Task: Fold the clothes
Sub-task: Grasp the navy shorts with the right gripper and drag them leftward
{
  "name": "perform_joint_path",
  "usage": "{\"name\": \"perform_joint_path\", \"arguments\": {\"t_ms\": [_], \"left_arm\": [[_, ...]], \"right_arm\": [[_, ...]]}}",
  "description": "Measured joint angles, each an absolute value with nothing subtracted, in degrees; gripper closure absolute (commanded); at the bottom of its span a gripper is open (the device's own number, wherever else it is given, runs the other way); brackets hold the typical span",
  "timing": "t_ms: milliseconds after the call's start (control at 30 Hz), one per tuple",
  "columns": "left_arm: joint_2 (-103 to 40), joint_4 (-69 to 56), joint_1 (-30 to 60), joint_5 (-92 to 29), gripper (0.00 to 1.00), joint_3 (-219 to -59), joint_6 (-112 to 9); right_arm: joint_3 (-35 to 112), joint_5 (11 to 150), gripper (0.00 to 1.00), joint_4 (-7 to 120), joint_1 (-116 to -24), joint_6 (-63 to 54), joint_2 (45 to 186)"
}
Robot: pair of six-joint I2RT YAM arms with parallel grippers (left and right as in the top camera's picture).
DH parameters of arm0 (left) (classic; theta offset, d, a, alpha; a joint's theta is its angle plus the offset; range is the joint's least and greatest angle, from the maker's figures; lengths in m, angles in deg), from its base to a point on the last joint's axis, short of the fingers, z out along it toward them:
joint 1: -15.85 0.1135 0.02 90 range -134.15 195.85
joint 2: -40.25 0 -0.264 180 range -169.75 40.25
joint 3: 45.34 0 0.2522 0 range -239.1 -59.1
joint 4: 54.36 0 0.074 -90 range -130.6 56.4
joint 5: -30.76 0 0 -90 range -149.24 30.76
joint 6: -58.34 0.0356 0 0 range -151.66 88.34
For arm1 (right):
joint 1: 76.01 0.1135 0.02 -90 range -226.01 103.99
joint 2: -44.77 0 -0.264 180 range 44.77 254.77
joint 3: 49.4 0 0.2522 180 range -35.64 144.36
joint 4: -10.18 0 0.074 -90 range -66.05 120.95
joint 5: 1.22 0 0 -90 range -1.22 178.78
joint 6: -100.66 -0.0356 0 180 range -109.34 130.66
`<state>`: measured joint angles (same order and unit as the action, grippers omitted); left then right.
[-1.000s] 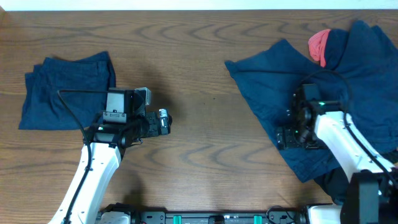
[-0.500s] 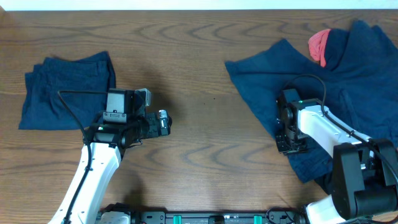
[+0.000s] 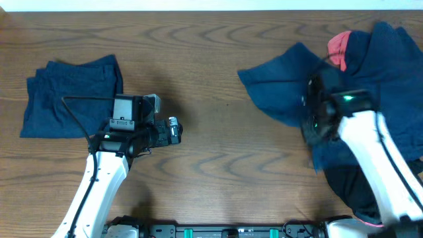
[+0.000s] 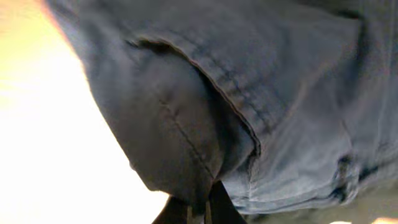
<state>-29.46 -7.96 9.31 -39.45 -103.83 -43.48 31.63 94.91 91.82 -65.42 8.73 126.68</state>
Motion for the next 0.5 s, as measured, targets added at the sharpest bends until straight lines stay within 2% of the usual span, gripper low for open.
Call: {"name": "perform_joint_path", "arguments": {"t_ms": [200, 300, 500], "left_arm": [[-29.5, -8.0, 9.3, -39.5, 0.02, -103.8, -43.5], [-29.5, -8.0, 9.3, -39.5, 0.02, -103.8, -43.5], [-29.5, -8.0, 9.3, -39.5, 0.02, -103.8, -43.5]], "right_arm": [[36.0, 87.8, 0.98, 92.6, -58.7, 11.8, 122.0], [34.9, 85.7, 0.94, 92.0, -53.8, 12.2, 123.9], [31.6, 84.0, 0.96, 87.6, -45.3, 11.9, 130.9]]}}
